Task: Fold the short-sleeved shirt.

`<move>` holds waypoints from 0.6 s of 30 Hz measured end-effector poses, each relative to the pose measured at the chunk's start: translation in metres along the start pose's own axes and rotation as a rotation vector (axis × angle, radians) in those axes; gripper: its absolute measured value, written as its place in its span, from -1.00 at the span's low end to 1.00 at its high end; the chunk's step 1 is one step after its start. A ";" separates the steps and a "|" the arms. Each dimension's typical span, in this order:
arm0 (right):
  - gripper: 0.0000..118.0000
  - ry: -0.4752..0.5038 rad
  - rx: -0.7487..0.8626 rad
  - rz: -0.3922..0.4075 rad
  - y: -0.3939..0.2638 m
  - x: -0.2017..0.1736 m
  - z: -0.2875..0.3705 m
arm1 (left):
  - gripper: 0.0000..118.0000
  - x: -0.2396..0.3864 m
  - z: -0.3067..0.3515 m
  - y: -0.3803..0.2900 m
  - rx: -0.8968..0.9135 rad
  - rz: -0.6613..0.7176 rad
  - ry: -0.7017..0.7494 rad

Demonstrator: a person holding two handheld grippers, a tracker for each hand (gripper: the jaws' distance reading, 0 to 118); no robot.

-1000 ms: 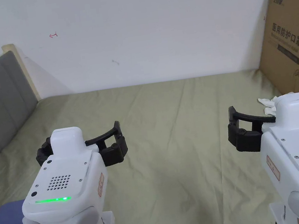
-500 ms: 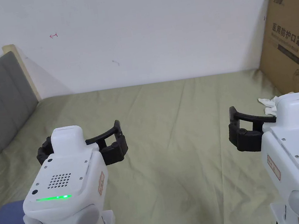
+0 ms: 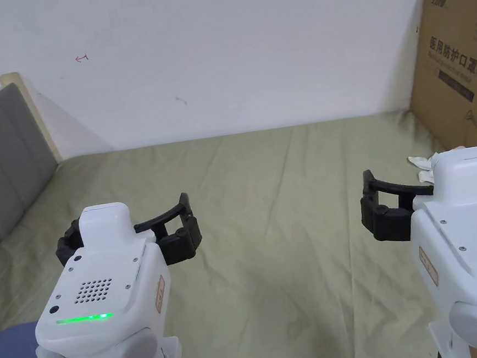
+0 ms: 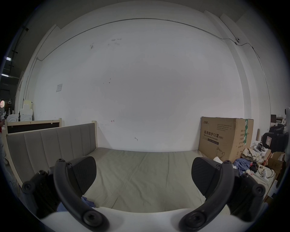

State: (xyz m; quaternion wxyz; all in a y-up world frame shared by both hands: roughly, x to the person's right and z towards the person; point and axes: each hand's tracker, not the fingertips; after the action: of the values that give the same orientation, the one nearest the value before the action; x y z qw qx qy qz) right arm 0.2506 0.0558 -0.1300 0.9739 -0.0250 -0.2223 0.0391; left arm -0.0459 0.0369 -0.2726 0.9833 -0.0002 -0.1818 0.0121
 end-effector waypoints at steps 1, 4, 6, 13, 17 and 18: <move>1.00 -0.001 0.000 0.002 0.000 -0.001 0.000 | 1.00 0.000 0.000 0.000 0.000 0.000 0.000; 1.00 -0.005 0.001 0.005 0.000 -0.001 0.000 | 1.00 0.000 0.001 0.000 0.005 0.001 0.002; 1.00 -0.011 0.005 0.006 -0.001 -0.002 -0.001 | 1.00 0.001 0.001 0.000 0.005 -0.002 0.000; 1.00 -0.011 0.000 0.008 -0.001 -0.004 -0.003 | 1.00 0.001 0.000 -0.001 -0.002 -0.009 0.001; 1.00 -0.012 -0.002 0.013 -0.002 -0.005 -0.003 | 1.00 0.001 0.000 -0.001 -0.002 -0.007 0.002; 1.00 -0.015 -0.001 0.013 -0.002 -0.005 -0.003 | 1.00 0.001 0.000 -0.001 -0.001 -0.007 0.002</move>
State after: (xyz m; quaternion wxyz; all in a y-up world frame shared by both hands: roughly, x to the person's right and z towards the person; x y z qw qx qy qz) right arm 0.2477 0.0528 -0.1350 0.9719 -0.0269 -0.2295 0.0455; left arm -0.0445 0.0361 -0.2722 0.9834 -0.0001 -0.1810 0.0086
